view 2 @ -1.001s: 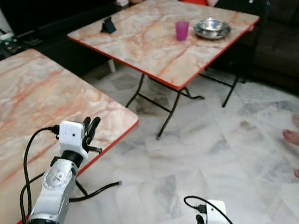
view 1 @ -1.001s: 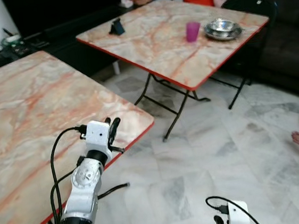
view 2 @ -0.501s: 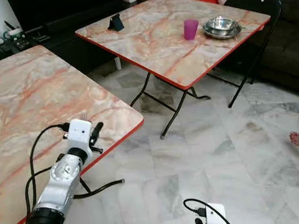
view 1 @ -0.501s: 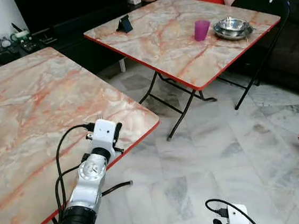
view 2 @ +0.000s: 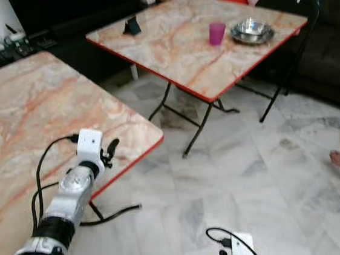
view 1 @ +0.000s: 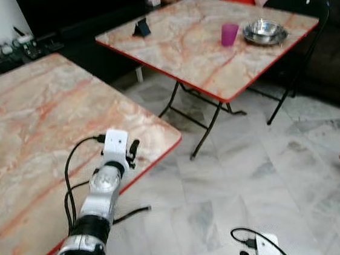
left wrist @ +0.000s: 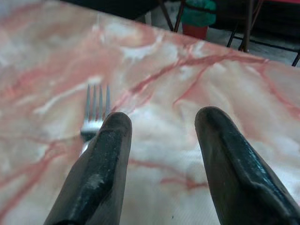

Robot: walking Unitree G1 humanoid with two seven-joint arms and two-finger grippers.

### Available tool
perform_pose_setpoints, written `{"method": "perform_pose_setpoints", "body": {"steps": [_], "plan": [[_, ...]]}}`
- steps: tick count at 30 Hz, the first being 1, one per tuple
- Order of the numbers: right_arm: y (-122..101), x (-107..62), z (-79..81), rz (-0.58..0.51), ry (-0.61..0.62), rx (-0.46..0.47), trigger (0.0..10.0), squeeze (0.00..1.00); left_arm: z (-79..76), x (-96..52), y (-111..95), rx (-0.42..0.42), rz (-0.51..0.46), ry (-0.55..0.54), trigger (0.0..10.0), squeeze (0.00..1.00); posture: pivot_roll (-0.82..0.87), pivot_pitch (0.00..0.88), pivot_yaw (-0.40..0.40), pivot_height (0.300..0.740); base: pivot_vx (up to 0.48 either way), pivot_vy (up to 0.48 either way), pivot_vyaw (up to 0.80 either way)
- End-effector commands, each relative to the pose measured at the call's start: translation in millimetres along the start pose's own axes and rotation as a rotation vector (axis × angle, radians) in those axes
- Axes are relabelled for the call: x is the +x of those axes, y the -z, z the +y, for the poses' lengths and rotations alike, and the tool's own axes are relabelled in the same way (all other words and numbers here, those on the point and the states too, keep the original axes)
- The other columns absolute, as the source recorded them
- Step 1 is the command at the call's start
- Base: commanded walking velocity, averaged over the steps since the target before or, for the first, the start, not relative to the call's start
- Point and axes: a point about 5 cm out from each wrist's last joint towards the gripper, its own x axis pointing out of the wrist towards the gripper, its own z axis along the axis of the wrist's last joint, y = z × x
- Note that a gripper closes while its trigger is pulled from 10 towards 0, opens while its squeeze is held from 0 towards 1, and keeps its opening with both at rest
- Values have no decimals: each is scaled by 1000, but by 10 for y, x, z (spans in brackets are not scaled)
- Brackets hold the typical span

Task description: Setting the table

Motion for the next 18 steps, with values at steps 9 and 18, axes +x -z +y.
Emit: {"method": "perform_pose_setpoints", "body": {"steps": [9,18], "plan": [[9,-8,-124,1,17,6,10000,0,149,54,-47,-103,16,-30,10000,0,53,0,-47,740,0,0,0],[-20,4,-72,-5,13,7,10000,0,426,0,9,-99,29,-116,10000,0,50,0,-46,740,0,0,0]]}}
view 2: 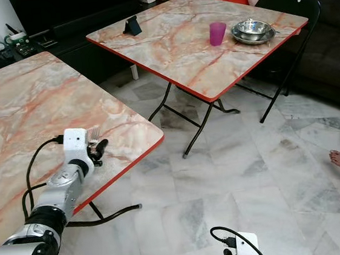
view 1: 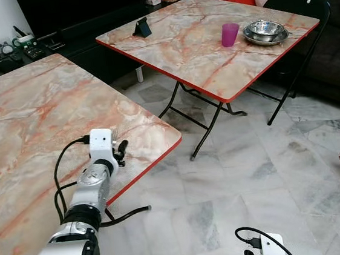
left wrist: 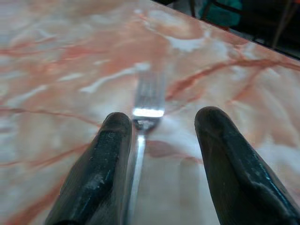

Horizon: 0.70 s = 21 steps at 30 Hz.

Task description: Setting the table

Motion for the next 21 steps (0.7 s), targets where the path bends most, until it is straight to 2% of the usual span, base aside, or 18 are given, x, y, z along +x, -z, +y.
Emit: {"method": "perform_pose_setpoints", "body": {"steps": [1,7,21], "plan": [[-2,2,18,1,3,6,10000,0,109,-6,-17,0,-5,-25,10000,0,50,0,-46,740,0,0,0],[-22,10,56,0,-2,3,10000,0,186,-32,27,-3,1,-21,10000,0,54,0,-50,740,0,0,0],[-41,15,46,-6,0,-2,10000,0,77,-4,57,4,30,36,10000,0,46,0,-55,740,0,0,0]]}}
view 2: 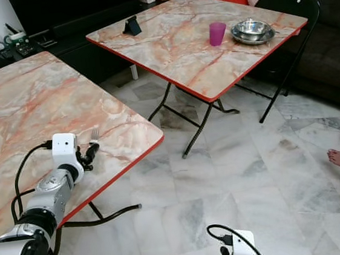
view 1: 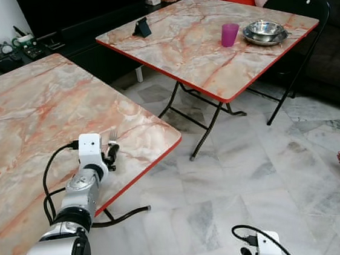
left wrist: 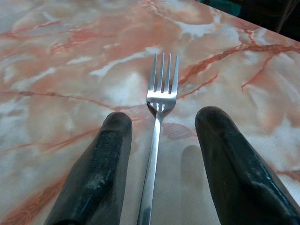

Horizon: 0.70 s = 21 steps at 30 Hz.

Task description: Setting the table

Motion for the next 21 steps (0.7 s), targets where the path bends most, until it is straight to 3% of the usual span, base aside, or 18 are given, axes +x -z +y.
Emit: {"method": "perform_pose_setpoints", "body": {"steps": [1,21], "plan": [[-16,6,9,0,2,-5,10000,0,-41,19,-10,15,7,18,10000,0,46,0,-55,740,0,0,0],[-250,64,68,-65,-3,-14,10000,0,-169,52,26,27,44,8,10000,0,36,0,-58,740,0,0,0]]}}
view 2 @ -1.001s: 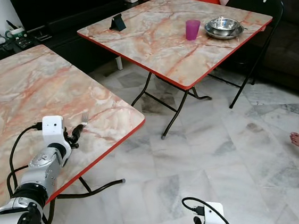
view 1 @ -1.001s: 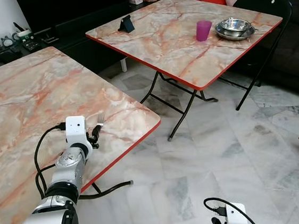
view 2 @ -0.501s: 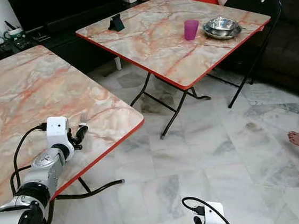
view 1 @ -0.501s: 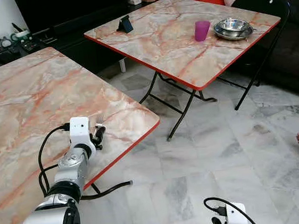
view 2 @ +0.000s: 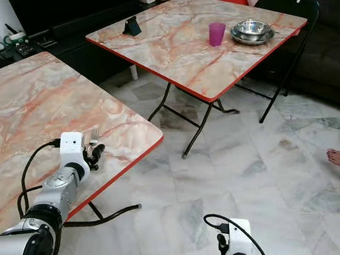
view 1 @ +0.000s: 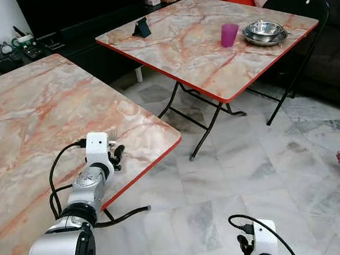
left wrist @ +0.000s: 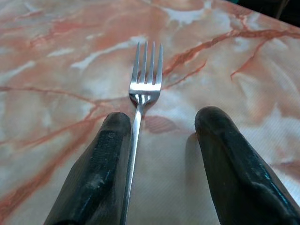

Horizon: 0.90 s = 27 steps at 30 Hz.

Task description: Setting the table

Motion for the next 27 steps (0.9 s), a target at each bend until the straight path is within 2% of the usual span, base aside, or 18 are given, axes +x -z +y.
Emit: {"method": "perform_pose_setpoints", "body": {"steps": [1,9,20,27], "plan": [[-15,4,-4,-3,6,-3,10000,0,-49,12,3,-2,7,2,10000,0,34,0,-57,740,0,0,0],[70,-25,6,9,8,-1,10000,0,-71,26,-28,-36,-7,-24,10000,0,28,0,-56,740,0,0,0],[176,-63,-104,36,17,0,10000,0,-48,28,-47,-64,-27,-94,10000,0,20,0,-55,740,0,0,0],[230,-83,-152,50,21,0,10000,0,-48,29,-73,-54,-48,-98,10000,0,18,0,-55,740,0,0,0]]}}
